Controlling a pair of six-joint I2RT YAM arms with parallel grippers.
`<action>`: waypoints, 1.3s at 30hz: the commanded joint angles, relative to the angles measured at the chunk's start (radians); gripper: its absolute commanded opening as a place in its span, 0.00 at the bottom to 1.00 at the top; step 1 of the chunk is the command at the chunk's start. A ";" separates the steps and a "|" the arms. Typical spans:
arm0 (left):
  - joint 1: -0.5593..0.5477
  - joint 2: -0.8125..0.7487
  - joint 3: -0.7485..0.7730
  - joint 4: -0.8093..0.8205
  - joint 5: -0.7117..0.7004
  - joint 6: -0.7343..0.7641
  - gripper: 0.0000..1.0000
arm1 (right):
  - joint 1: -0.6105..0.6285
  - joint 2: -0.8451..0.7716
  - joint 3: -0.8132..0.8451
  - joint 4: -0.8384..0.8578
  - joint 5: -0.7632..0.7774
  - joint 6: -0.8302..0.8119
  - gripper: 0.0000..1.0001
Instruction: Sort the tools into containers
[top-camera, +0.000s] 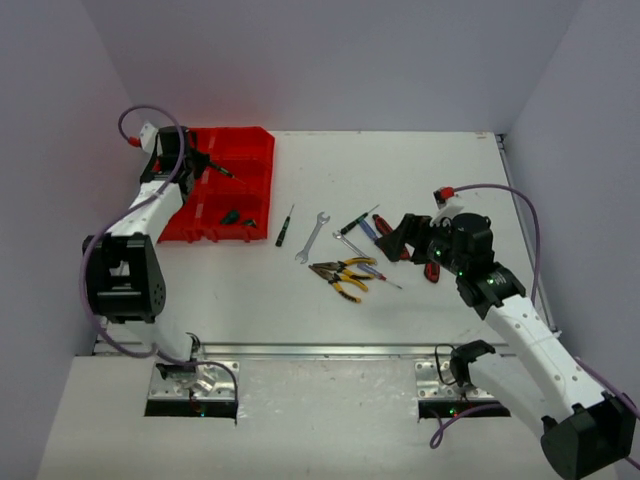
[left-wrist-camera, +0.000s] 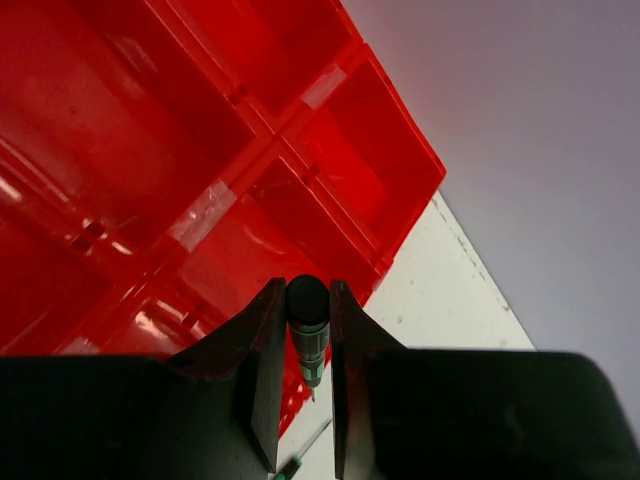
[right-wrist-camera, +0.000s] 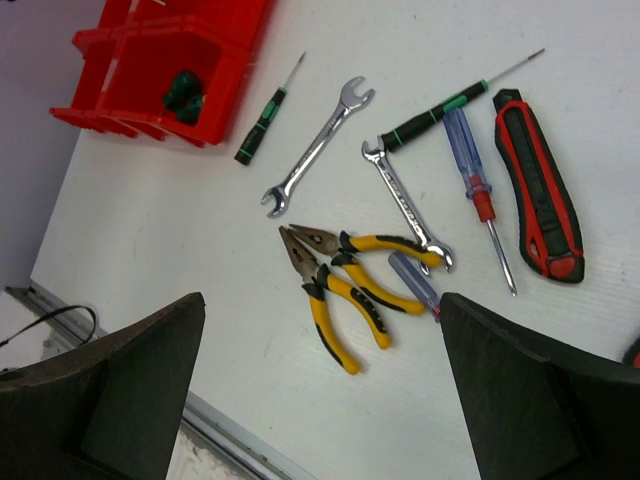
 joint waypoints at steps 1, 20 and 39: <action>0.014 0.138 0.182 0.026 0.035 -0.036 0.00 | 0.001 -0.061 -0.050 -0.041 -0.016 -0.026 0.99; 0.014 0.171 0.212 0.033 0.137 -0.070 1.00 | 0.000 -0.106 -0.105 -0.056 -0.044 -0.018 0.99; -0.542 0.173 0.322 -0.462 0.023 0.595 0.91 | 0.001 -0.008 -0.089 -0.037 -0.077 0.123 0.99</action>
